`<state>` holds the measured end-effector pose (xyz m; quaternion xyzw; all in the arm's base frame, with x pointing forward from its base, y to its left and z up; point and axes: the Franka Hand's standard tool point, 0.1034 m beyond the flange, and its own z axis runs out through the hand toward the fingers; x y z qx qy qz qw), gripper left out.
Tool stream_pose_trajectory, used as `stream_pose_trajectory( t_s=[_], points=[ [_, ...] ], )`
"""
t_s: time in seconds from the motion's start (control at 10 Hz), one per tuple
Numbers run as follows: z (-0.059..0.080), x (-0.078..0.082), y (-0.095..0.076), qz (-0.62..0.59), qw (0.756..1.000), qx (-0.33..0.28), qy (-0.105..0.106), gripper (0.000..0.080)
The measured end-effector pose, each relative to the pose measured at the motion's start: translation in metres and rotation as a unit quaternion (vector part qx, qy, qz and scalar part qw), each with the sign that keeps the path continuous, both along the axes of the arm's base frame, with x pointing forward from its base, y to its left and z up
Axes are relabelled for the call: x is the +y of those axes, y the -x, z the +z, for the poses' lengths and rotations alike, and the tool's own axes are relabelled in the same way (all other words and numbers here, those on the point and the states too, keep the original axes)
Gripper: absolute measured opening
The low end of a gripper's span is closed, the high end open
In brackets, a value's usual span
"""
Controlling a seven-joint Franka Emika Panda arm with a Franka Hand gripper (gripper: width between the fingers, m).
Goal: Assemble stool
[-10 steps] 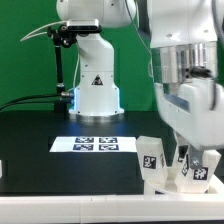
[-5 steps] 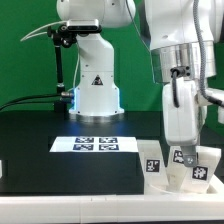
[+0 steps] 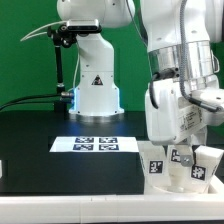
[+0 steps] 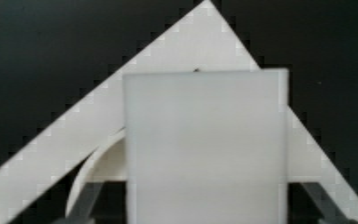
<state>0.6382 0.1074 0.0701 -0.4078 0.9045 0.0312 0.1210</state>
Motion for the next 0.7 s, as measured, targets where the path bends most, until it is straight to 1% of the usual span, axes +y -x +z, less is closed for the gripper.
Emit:
stream_pose_trajectory(
  t_s=[0.1,0.3,0.4,0.6,0.7],
  points=[
    [-0.0002,0.0015,0.0019,-0.013,1.000,-0.015,0.005,0.0337],
    [0.0004,0.0032,0.0030,-0.023,0.999,-0.025,0.014,0.0337],
    [0.0008,0.0042,0.0033,-0.016,0.999,-0.031,0.018,0.0337],
    [0.0007,0.0047,0.0041,-0.012,0.999,-0.028,0.018,0.0337],
    [0.0004,0.0046,0.0042,0.012,0.999,-0.031,0.024,0.0337]
  ],
)
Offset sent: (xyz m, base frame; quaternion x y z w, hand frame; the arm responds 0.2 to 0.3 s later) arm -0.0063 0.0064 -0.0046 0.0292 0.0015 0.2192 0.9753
